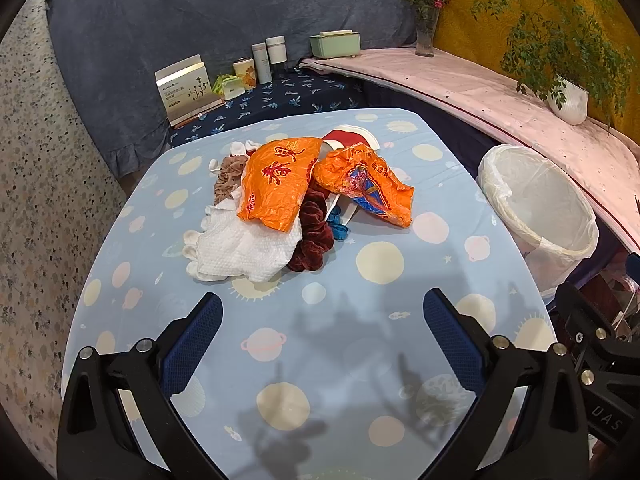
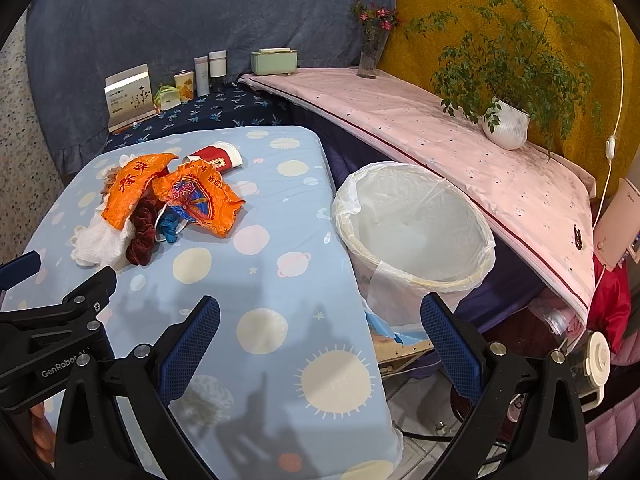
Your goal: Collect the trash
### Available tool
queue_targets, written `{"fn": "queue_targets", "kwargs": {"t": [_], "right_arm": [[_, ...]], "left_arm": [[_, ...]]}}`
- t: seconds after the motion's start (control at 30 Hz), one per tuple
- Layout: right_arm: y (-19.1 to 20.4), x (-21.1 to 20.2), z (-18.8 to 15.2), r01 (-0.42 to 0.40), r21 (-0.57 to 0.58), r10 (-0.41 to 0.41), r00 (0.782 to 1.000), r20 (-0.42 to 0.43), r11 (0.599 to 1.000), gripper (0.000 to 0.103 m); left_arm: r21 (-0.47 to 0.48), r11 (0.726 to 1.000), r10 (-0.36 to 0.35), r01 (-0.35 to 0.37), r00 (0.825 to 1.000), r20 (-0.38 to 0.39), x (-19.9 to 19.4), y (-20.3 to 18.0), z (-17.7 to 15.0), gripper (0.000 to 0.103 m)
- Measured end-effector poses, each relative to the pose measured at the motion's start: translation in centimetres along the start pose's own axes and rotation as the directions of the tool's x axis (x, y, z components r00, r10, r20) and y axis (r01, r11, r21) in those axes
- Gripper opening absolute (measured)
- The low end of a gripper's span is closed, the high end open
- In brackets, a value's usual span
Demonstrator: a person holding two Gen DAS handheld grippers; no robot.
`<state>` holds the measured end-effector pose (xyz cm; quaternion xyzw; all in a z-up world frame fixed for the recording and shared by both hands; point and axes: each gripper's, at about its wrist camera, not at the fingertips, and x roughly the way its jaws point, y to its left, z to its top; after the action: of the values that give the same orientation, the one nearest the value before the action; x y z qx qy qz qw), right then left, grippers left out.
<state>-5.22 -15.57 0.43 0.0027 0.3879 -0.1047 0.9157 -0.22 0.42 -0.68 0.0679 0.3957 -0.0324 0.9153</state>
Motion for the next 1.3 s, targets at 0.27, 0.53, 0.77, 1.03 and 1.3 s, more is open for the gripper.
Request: {"fn": "queue_targets", "kwargs": {"t": [0.27, 0.53, 0.77, 1.03, 1.3], "right_arm": [[-0.02, 0.02, -0.02, -0.001, 0.002, 0.001, 1.0, 0.001, 1.0, 0.096], [-0.08, 0.01, -0.03, 0.0, 0.002, 0.0, 1.0, 0.0, 1.0, 0.096], [-0.13, 0.0, -0.03, -0.002, 0.001, 0.002, 1.0, 0.0, 1.0, 0.096], [-0.21, 0.02, 0.02, -0.001, 0.004, 0.001, 1.0, 0.004, 1.0, 0.096], [-0.36, 0.08, 0.11, -0.001, 0.005, 0.001, 1.0, 0.006, 1.0, 0.096]], "left_arm": [[0.002, 1.0, 0.002, -0.002, 1.0, 0.001, -0.03, 0.0, 0.07, 0.096], [0.0, 1.0, 0.001, -0.001, 1.0, 0.0, -0.02, -0.06, 0.06, 0.096], [0.0, 1.0, 0.0, 0.0, 1.0, 0.0, -0.01, -0.03, 0.06, 0.096], [-0.002, 1.0, 0.004, -0.004, 1.0, -0.003, 0.08, -0.06, 0.14, 0.096], [-0.001, 1.0, 0.005, -0.005, 1.0, -0.001, 0.17, -0.02, 0.29, 0.096]]}}
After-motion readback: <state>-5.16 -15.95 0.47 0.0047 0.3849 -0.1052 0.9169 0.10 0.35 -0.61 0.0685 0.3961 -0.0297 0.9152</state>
